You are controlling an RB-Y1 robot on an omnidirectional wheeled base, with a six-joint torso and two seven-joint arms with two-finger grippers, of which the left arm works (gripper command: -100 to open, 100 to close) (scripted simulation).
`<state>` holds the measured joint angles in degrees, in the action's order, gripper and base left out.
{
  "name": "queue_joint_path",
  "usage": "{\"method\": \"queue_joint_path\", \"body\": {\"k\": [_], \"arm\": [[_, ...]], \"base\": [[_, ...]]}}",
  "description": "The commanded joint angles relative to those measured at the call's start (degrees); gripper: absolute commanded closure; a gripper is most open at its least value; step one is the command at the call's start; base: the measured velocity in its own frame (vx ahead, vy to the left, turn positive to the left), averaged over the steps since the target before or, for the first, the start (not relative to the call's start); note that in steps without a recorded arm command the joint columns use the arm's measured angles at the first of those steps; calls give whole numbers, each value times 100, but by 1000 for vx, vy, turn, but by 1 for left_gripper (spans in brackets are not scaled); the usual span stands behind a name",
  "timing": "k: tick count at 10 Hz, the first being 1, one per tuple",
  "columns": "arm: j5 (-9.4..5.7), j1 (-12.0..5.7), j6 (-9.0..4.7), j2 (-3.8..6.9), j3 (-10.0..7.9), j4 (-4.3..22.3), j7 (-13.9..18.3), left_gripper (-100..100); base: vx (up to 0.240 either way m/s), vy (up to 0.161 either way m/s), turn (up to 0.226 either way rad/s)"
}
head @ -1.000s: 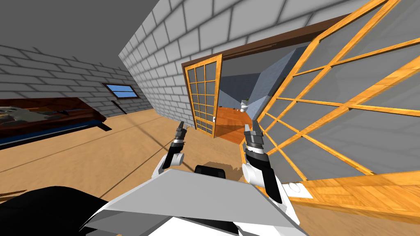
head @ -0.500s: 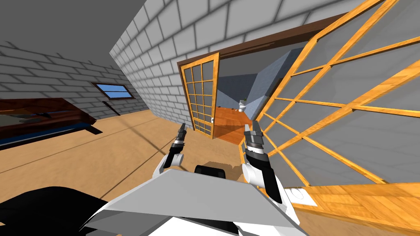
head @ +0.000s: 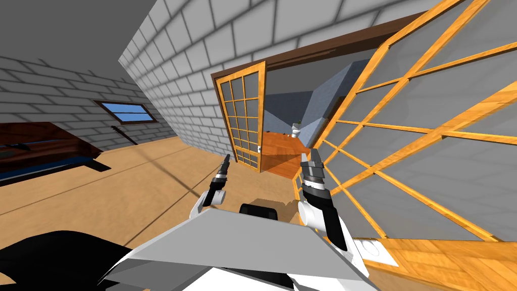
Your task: Pull the door open
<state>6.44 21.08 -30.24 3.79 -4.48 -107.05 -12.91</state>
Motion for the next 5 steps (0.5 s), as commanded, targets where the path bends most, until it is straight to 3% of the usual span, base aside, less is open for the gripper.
{"method": "queue_joint_path", "body": {"k": [1,5], "arm": [[44,-32,-54,30,-41,169,-210,-100],[156,-147,-221,90,-153,675,-717,-100]], "base": [[106,-22,-66],[107,-30,-73]]}}
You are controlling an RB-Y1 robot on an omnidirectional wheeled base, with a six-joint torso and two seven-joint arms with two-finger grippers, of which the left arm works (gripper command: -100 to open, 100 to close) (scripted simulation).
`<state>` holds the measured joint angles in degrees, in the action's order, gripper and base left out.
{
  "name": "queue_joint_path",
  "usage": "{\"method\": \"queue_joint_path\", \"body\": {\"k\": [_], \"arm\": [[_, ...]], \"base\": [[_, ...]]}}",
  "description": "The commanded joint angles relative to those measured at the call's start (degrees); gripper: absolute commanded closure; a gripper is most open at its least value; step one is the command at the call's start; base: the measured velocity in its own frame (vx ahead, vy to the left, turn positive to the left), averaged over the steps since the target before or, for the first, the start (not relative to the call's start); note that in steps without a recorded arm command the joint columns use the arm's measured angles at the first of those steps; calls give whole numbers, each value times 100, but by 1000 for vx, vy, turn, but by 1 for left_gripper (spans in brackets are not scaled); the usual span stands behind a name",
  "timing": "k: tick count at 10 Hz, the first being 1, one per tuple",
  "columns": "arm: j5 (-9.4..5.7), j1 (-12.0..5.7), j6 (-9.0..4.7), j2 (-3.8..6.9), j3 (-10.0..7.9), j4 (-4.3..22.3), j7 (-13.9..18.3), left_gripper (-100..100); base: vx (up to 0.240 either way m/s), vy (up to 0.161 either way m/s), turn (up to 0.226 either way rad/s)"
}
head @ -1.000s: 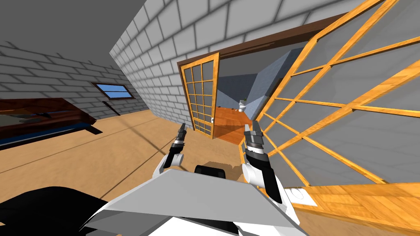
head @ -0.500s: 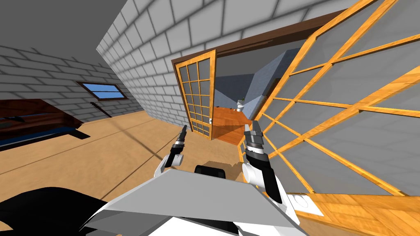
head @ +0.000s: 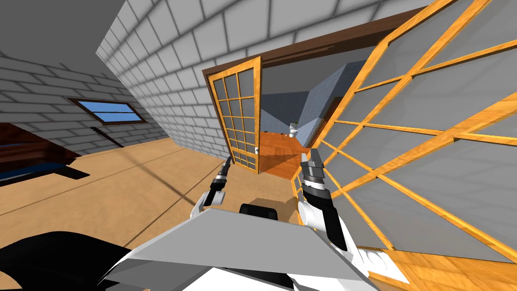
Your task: Pull the door open
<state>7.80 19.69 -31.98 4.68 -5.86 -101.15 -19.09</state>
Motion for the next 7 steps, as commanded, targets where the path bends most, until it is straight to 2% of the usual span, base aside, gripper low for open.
{"method": "queue_joint_path", "body": {"k": [1,7], "arm": [[49,-37,-90,15,-43,214,-229,-100],[223,-217,-351,78,-218,1005,-1021,-100]], "base": [[109,-33,-81],[106,-21,-74]]}}
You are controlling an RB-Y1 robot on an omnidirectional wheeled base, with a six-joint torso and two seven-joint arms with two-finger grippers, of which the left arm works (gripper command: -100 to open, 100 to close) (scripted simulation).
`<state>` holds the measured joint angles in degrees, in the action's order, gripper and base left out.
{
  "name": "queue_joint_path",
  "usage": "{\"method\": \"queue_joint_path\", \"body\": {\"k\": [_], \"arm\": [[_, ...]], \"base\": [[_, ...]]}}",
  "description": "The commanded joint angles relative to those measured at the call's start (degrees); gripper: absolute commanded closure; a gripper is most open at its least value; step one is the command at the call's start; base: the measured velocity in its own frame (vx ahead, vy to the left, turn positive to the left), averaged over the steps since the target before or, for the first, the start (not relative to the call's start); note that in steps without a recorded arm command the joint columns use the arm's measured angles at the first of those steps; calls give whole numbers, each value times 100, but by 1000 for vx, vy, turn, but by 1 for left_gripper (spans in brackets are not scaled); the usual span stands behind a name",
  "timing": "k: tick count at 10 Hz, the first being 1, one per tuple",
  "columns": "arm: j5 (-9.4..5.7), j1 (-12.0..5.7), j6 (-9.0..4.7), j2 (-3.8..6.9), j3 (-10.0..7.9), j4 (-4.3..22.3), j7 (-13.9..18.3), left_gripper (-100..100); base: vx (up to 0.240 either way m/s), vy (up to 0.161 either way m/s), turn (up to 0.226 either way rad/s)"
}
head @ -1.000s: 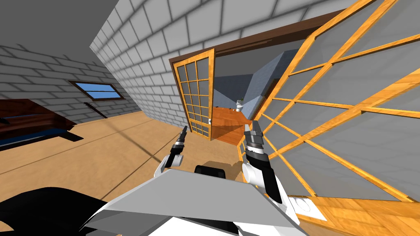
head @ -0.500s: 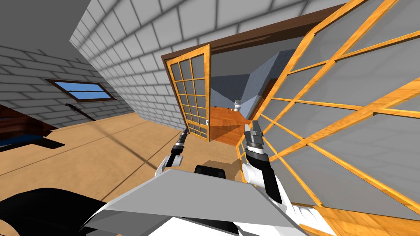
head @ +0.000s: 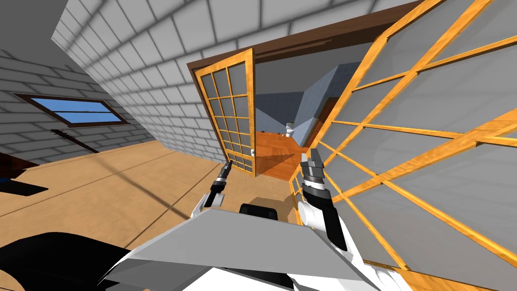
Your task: Pull the door open
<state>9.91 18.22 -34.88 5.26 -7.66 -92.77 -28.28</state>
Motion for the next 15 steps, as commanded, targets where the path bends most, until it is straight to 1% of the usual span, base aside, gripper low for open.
{"method": "queue_joint_path", "body": {"k": [1,7,15], "arm": [[12,-69,-61,20,-37,168,-101,-100],[187,-250,-324,58,-213,965,-898,-100],[410,-480,-658,70,-437,1978,-1912,-100]], "base": [[70,-17,-21],[94,-15,-73],[108,-12,-72]]}}
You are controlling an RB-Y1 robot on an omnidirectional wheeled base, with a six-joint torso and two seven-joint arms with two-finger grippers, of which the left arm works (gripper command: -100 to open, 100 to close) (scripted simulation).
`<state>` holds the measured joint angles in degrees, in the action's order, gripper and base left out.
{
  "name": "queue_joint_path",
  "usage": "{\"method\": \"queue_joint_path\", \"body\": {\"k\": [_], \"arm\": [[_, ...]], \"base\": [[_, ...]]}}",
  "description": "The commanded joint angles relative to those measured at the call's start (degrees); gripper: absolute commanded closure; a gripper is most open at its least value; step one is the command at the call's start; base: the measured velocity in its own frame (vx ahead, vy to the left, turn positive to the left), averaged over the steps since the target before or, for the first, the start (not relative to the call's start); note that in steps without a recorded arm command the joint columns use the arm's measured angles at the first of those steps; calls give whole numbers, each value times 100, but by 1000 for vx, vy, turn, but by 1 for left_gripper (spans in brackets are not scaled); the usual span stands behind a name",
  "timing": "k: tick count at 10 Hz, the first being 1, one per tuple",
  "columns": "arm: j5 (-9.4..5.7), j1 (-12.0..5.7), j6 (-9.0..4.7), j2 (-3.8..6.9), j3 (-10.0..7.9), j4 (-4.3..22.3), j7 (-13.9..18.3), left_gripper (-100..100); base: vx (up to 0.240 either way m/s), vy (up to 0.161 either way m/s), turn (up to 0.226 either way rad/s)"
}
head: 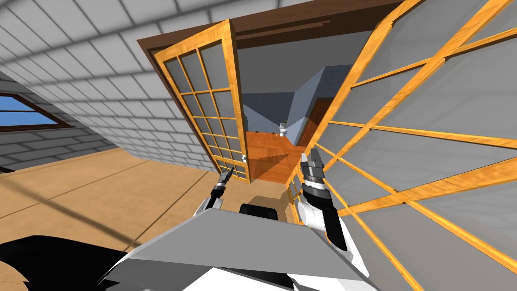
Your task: Pull the door open
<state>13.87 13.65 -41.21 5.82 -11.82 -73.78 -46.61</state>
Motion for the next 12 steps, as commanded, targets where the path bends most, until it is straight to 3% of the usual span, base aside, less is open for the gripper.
{"method": "queue_joint_path", "body": {"k": [1,12], "arm": [[41,-50,-65,13,-48,200,-201,-100],[298,-315,-451,-17,-306,1369,-1371,-100]], "base": [[102,-28,-63],[97,1,-60]]}}
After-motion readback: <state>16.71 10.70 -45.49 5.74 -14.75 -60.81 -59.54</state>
